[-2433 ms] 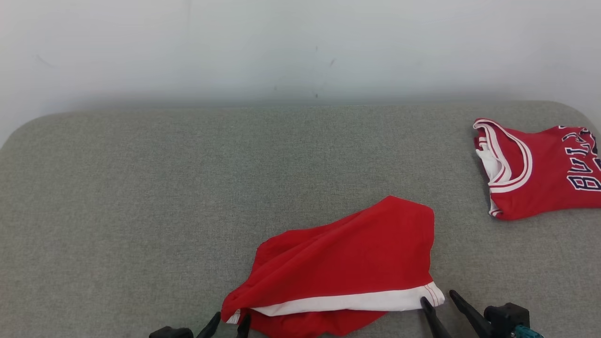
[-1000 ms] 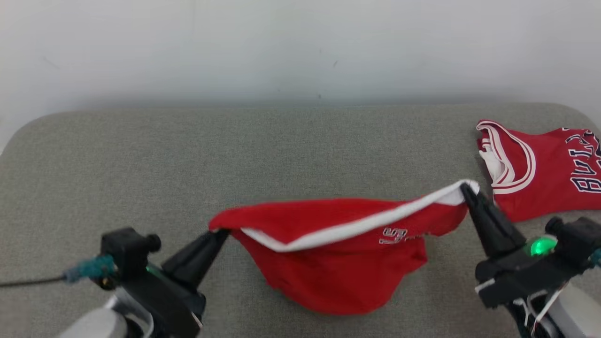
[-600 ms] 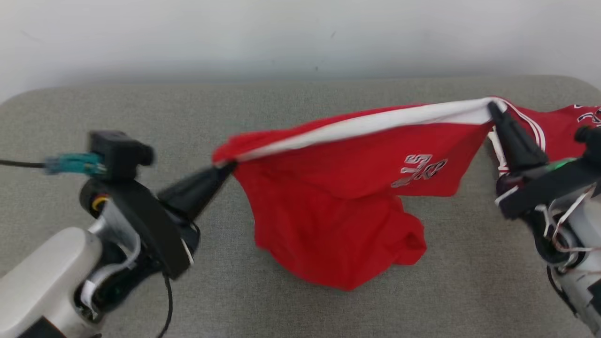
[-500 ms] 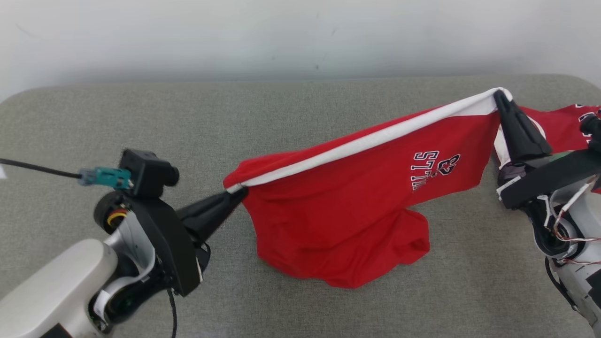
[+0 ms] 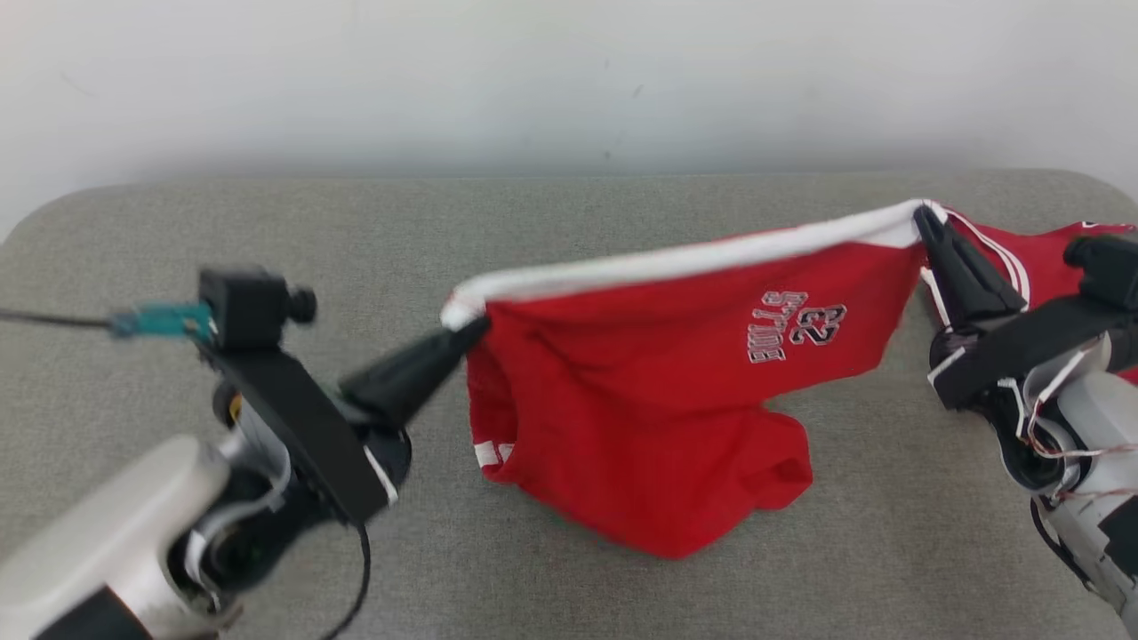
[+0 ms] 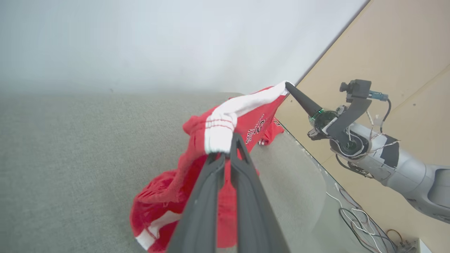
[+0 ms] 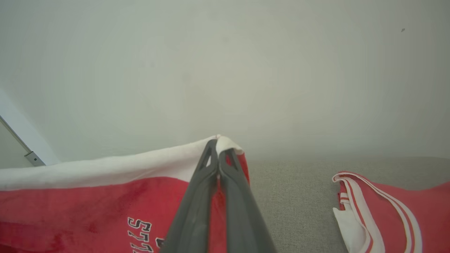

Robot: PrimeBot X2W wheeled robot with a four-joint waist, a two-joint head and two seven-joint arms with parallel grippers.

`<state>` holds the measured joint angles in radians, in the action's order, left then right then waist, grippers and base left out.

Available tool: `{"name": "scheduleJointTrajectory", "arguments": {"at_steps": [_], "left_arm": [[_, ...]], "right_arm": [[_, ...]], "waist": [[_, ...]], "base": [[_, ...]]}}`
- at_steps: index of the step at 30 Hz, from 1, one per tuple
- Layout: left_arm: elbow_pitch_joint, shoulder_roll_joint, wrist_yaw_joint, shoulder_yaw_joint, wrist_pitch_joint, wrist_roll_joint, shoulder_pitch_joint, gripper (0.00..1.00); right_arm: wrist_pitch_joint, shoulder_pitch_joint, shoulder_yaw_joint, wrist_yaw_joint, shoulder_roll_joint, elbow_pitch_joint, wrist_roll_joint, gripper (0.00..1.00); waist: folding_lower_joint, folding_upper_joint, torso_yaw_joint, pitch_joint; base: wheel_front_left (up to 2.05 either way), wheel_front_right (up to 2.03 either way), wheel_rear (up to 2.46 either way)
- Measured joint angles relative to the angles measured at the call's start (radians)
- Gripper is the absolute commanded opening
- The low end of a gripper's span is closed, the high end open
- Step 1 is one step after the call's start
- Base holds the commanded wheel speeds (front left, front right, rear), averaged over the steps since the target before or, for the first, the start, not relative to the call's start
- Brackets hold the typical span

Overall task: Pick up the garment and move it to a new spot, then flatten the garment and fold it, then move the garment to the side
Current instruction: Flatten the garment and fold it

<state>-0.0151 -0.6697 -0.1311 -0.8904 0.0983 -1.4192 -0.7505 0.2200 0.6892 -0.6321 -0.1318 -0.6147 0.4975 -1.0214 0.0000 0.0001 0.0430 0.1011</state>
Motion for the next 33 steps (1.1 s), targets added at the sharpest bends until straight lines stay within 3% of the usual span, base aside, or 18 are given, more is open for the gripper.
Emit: {"name": "scheduleJointTrajectory", "arguments": {"at_steps": [8, 17, 26, 33], "left_arm": [[0.065, 0.007, 0.0, 0.054, 0.04, -0.024, -0.217, 0.0], [0.215, 0.063, 0.0, 0.027, 0.15, 0.046, -0.578, 0.0], [0.331, 0.093, 0.0, 0.009, 0.136, 0.107, -0.919, 0.0], [0.355, 0.102, 0.0, -0.05, 0.088, 0.107, -1.034, 0.0]], "right_arm": [[-0.105, 0.171, -0.036, 0.0, -0.01, 0.011, -0.099, 0.0], [-0.231, 0.538, -0.013, 0.0, 0.039, 0.133, -0.168, 0.0], [-0.232, 0.886, 0.007, 0.0, 0.076, 0.296, -0.128, 0.0], [-0.198, 0.997, -0.023, 0.0, 0.092, 0.325, -0.104, 0.0]], "waist": [[0.0, -0.0001, 0.005, 0.039], [0.0002, 0.0, -0.004, 0.156], [0.0003, 0.0001, -0.019, 0.3], [0.0003, 0.0001, -0.037, 0.381]], "base": [[0.0, 0.0, 0.0], [0.0, 0.0, 0.0], [0.0, 0.0, 0.0], [0.0, 0.0, 0.0]]}}
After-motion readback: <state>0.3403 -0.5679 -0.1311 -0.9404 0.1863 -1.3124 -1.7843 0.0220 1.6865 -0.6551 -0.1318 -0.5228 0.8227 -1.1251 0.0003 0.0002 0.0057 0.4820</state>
